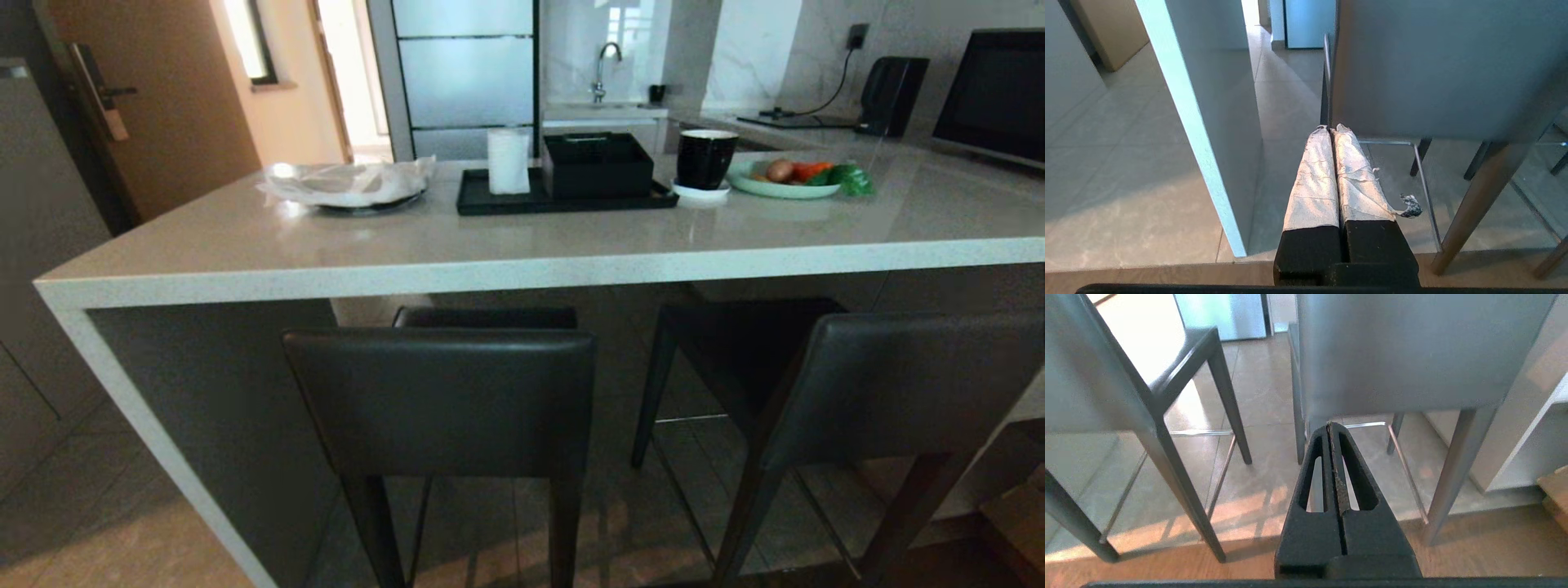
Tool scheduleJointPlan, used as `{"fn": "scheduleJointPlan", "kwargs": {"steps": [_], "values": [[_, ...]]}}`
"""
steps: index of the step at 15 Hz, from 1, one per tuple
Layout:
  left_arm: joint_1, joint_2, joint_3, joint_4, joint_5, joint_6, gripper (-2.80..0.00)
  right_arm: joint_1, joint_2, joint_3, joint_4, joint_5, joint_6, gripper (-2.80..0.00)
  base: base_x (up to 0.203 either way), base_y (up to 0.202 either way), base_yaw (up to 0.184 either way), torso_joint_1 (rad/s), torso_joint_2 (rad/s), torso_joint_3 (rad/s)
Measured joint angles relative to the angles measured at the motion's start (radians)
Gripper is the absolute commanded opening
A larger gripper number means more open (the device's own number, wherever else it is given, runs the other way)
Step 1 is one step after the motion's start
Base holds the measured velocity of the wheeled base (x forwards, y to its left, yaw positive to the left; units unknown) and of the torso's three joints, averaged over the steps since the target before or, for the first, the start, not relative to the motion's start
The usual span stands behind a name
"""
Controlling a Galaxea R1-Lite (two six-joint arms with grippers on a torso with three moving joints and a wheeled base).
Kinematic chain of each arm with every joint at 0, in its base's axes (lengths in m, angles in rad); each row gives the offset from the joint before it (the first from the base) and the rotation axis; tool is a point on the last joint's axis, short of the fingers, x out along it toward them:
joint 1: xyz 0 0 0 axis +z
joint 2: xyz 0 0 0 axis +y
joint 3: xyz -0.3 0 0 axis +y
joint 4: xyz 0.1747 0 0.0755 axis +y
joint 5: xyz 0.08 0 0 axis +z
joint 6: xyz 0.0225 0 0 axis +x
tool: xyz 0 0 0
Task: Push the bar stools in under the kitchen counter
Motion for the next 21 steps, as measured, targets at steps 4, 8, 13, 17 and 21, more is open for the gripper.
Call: {"fn": "scheduleJointPlan", "kwargs": {"steps": [4,8,13,17,21], "values": [[0.0,0.0,0.0,0.0,0.0,0.0,-2.8,0.0,0.0,0.0,0.0,0.0,0.0,-2.8,0.0,0.0,0.0,0.189,-0.47,-0.281],[0.0,0.0,0.0,0.001,0.0,-0.001,-2.8,0.0,0.0,0.0,0.0,0.0,0.0,-2.8,0.0,0.0,0.0,0.162,-0.37,-0.216],[0.0,0.0,0.001,0.0,0.001,-0.006,-2.8,0.0,0.0,0.0,0.001,0.0,0.0,-2.8,0.0,0.0,0.0,0.019,-0.04,-0.023],[0.0,0.0,0.0,0.004,0.002,-0.004,-2.8,-0.001,0.0,0.0,0.0,0.001,0.0,-2.8,0.001,-0.048,-0.002,0.004,0.0,-0.001],[0.0,0.0,0.0,0.004,0.001,-0.004,-2.8,0.0,0.0,0.0,0.0,0.0,0.001,-2.8,0.0,-0.196,0.001,0.003,0.0,0.0]]}}
